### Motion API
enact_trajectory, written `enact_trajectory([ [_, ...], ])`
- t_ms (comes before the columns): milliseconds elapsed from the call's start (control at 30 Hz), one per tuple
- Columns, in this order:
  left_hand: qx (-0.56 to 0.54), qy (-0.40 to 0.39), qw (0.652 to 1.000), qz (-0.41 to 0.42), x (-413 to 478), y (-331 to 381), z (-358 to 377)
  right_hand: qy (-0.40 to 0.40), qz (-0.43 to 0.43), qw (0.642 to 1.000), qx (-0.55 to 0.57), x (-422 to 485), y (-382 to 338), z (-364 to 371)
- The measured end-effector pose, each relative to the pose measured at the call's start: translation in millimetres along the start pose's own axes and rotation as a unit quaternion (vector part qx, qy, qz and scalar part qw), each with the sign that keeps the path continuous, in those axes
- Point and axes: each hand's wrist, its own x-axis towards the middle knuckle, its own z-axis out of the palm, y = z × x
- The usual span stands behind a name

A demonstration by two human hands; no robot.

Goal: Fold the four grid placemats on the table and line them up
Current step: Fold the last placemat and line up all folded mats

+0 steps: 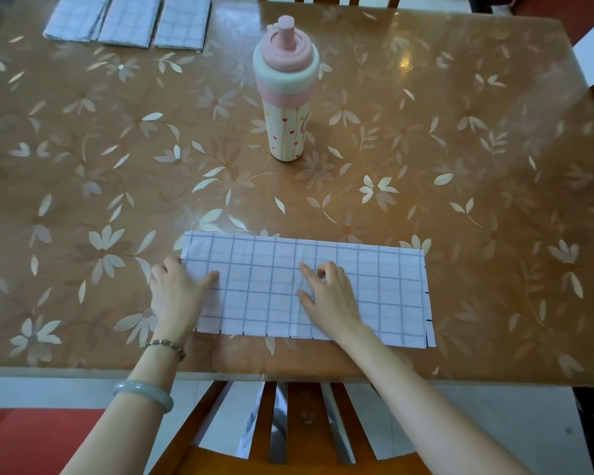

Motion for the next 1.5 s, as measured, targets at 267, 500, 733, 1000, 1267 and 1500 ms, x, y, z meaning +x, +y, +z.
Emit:
enact_trajectory([
  [267, -0.172, -0.062, 0.983, -0.018, 0.4, -3.8, -26.6, -0.086, 0.018, 0.995, 0.047, 6.4, 6.8, -11.4],
  [500, -0.161, -0.048, 0.984, 0.061, 2.8, -10.3, -69.8, -0.098, -0.008, 0.994, 0.042, 17.4, -12.8, -9.3],
  [733, -0.138, -0.074, 0.98, 0.121, -2.2, -13.0, -120.6, -0.131, -0.028, 0.991, 0.032, 30.8, -45.6, 1.0],
  [1000, -0.168, -0.155, 0.961, 0.154, -36.6, 30.8, -134.4, -0.134, -0.02, 0.99, 0.048, 32.7, -47.1, 1.1],
  [1267, -0.143, -0.161, 0.945, 0.248, -84.3, 103.1, -96.4, -0.134, 0.06, 0.949, 0.279, 34.3, -37.5, -6.9],
  [1500, -0.123, -0.182, 0.937, 0.27, -121.8, 155.2, -23.8, 0.022, 0.241, 0.757, 0.608, 7.4, 26.2, -58.2],
])
